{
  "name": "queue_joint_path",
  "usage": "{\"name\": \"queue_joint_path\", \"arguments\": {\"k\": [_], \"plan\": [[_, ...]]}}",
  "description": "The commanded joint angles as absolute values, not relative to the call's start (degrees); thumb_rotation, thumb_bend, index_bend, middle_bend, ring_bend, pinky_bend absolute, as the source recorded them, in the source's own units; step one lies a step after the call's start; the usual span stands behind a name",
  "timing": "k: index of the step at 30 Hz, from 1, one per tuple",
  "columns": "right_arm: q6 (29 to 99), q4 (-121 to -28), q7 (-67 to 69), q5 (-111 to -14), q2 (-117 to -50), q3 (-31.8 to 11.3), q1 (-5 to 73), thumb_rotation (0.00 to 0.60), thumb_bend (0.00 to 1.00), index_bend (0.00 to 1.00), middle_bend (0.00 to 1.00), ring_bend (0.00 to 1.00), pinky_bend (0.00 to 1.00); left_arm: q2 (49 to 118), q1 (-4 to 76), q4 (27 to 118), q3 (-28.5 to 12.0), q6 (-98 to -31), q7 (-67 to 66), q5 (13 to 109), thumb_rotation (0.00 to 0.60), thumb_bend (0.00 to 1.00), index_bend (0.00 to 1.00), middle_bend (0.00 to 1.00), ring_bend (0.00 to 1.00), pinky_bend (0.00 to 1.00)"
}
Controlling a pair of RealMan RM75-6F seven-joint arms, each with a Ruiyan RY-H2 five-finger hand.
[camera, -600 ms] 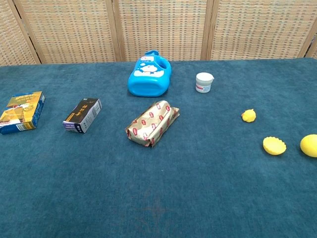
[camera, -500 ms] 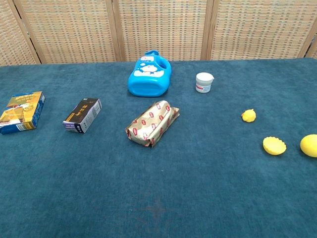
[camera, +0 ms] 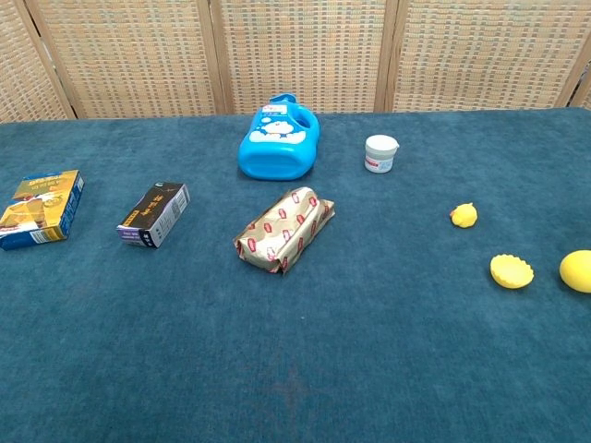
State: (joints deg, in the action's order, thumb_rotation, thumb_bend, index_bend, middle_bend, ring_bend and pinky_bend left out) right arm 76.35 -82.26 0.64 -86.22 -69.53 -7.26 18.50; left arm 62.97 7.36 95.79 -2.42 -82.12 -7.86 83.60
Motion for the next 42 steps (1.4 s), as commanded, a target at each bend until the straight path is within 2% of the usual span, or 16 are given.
{"name": "queue_joint_path", "arguments": {"k": [1,6,15,20,38,42], "plan": [[63.7,-80.3,4.9,-83.0,-71.7,-11.3,27.9,0.600,0.02,0.18,0.00,0.00,0.00,63.2,7.7,95.6,-3.1,-81.7,-8.2,82.4,0.600,0.00,0.00,0.00,0.00,0.00],[55.4,-73.7,4.1,-78.7,-77.6,-13.2,34.2,0.600,0.13,0.27,0.00,0.00,0.00,63.2,7.7,95.6,-3.5,-81.5,-8.2,81.4,0.600,0.00,0.00,0.00,0.00,0.00],[47.7,-64.8,1.8,-74.6,-85.9,-12.3,39.2,0.600,0.20,0.29,0.00,0.00,0.00,63.1,7.9,94.8,-4.0,-80.4,-7.5,79.4,0.600,0.00,0.00,0.00,0.00,0.00],[46.2,-59.9,1.4,-74.3,-89.7,-11.5,40.6,0.600,0.25,0.33,0.00,0.00,0.00,63.1,7.9,94.6,-4.2,-80.4,-7.3,79.0,0.600,0.00,0.00,0.00,0.00,0.00],[42.6,-48.0,2.7,-74.0,-96.8,-9.7,43.0,0.600,0.27,0.37,0.00,0.00,0.00,63.2,8.4,94.0,-4.7,-79.2,-7.2,77.4,0.600,0.00,0.00,0.00,0.00,0.00],[42.4,-45.8,3.4,-74.3,-97.5,-9.5,43.2,0.600,0.27,0.41,0.00,0.00,0.00,63.3,8.7,93.8,-4.7,-78.6,-7.2,76.9,0.600,0.00,0.00,0.00,0.00,0.00]]}}
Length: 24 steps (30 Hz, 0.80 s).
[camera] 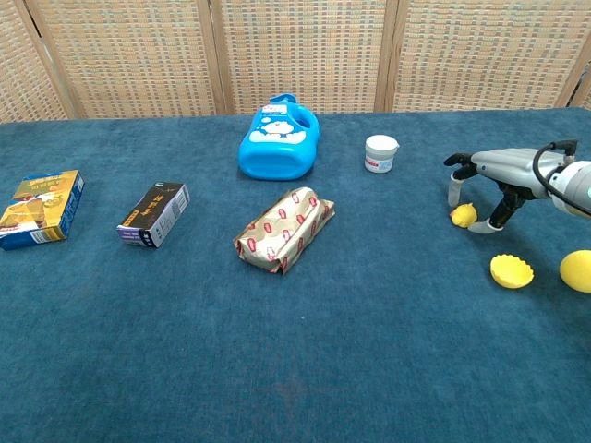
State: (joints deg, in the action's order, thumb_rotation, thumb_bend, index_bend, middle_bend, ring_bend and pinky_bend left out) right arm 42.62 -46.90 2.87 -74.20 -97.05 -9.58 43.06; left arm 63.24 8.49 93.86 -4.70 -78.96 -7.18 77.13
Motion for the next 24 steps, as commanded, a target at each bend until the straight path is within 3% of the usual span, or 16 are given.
{"name": "queue_joint_path", "arguments": {"k": [1,7,14,24], "plan": [[42.4,-45.4,3.7,-74.4,-97.7,-9.5,43.3,0.600,0.28,0.43,0.00,0.00,0.00,63.3,8.7,93.8,-4.7,-78.5,-7.2,76.9,0.600,0.00,0.00,0.00,0.00,0.00],[42.8,-44.8,5.6,-75.3,-97.9,-9.2,43.4,0.600,0.30,0.53,0.00,0.00,0.00,63.3,8.8,93.8,-4.7,-78.4,-7.3,76.8,0.600,0.00,0.00,0.00,0.00,0.00],[44.2,-46.9,8.1,-75.7,-96.8,-10.0,43.5,0.600,0.30,0.54,0.00,0.00,0.00,63.3,8.8,93.8,-4.7,-78.3,-7.2,76.8,0.600,0.00,0.00,0.00,0.00,0.00],[48.0,-58.2,9.4,-76.9,-89.4,-9.8,41.1,0.600,0.30,0.54,0.00,0.00,0.00,63.2,8.9,93.8,-4.3,-78.1,-7.1,77.2,0.600,0.00,0.00,0.00,0.00,0.00]]}}
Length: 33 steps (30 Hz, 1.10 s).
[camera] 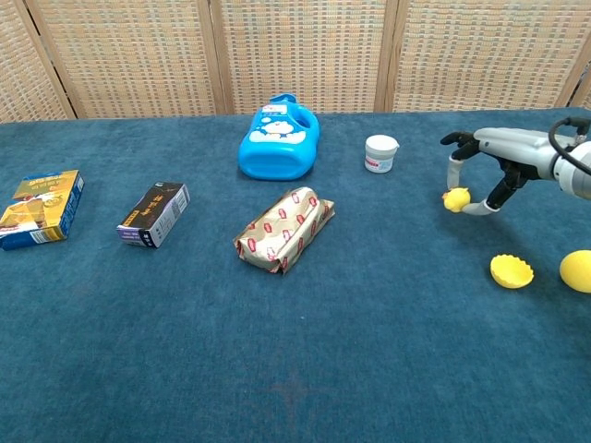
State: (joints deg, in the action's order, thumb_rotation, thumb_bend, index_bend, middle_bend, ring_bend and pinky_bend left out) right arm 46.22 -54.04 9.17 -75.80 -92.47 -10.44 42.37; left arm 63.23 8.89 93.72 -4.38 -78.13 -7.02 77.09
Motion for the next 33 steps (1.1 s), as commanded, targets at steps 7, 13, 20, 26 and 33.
{"name": "queue_joint_path", "arguments": {"k": [7,13,20,26,33], "plan": [[51.2,-68.3,7.4,-80.9,-82.4,-5.8,38.1,0.600,0.30,0.54,0.00,0.00,0.00,63.2,8.8,94.1,-4.1,-78.3,-7.2,77.7,0.600,0.00,0.00,0.00,0.00,0.00],[54.2,-75.1,3.0,-82.7,-78.3,-2.4,34.9,0.600,0.30,0.54,0.00,0.00,0.00,63.1,8.6,94.4,-3.7,-78.8,-7.3,78.5,0.600,0.00,0.00,0.00,0.00,0.00],[54.3,-76.5,0.6,-81.9,-78.3,-1.5,33.6,0.600,0.30,0.55,0.00,0.00,0.00,63.1,8.6,94.8,-3.2,-78.9,-7.7,79.2,0.600,0.00,0.00,0.00,0.00,0.00],[53.6,-74.5,-1.2,-81.2,-80.0,-1.8,33.9,0.600,0.30,0.55,0.00,0.00,0.00,63.2,8.7,94.9,-3.3,-78.7,-7.8,79.0,0.600,0.00,0.00,0.00,0.00,0.00],[52.6,-73.6,-1.9,-80.5,-80.5,-1.8,34.1,0.600,0.30,0.55,0.00,0.00,0.00,63.2,8.7,94.8,-3.3,-78.6,-7.8,78.8,0.600,0.00,0.00,0.00,0.00,0.00]]}}
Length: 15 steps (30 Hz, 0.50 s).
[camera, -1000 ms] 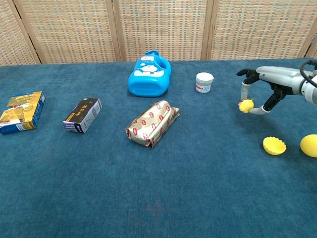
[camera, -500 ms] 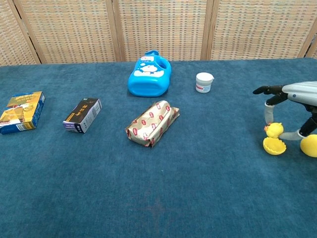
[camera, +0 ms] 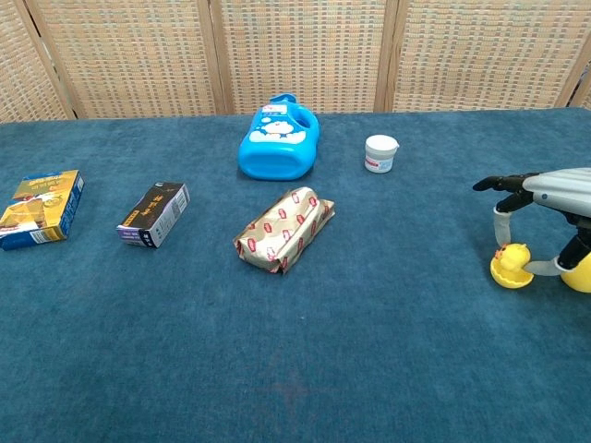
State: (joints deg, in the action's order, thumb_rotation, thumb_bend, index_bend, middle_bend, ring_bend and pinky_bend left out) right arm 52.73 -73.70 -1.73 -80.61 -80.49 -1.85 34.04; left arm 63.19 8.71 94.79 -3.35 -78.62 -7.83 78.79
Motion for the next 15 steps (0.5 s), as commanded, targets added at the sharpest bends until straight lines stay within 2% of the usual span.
{"name": "queue_joint_path", "arguments": {"k": [1,9,11,13,15], "plan": [[52.5,-73.5,-2.0,-80.5,-80.6,-1.8,34.1,0.600,0.30,0.55,0.00,0.00,0.00,63.2,8.7,94.8,-3.3,-78.6,-7.8,78.7,0.600,0.00,0.00,0.00,0.00,0.00],[51.5,-73.9,-2.9,-80.1,-80.0,-1.6,34.1,0.600,0.30,0.54,0.00,0.00,0.00,63.1,8.8,94.9,-3.3,-78.4,-7.7,78.7,0.600,0.00,0.00,0.00,0.00,0.00],[51.3,-74.1,-2.9,-80.2,-79.9,-1.5,34.2,0.600,0.29,0.48,0.00,0.00,0.00,63.1,8.7,94.9,-3.3,-78.5,-7.6,78.8,0.600,0.00,0.00,0.00,0.00,0.00],[51.3,-74.3,-2.8,-80.4,-79.7,-1.4,34.2,0.600,0.23,0.37,0.00,0.00,0.00,63.0,8.7,94.9,-3.3,-78.6,-7.5,78.8,0.600,0.00,0.00,0.00,0.00,0.00],[51.6,-74.7,-2.7,-80.7,-79.6,-1.5,34.2,0.600,0.19,0.30,0.00,0.00,0.00,63.0,8.7,95.0,-3.3,-78.7,-7.4,78.9,0.600,0.00,0.00,0.00,0.00,0.00]]}}
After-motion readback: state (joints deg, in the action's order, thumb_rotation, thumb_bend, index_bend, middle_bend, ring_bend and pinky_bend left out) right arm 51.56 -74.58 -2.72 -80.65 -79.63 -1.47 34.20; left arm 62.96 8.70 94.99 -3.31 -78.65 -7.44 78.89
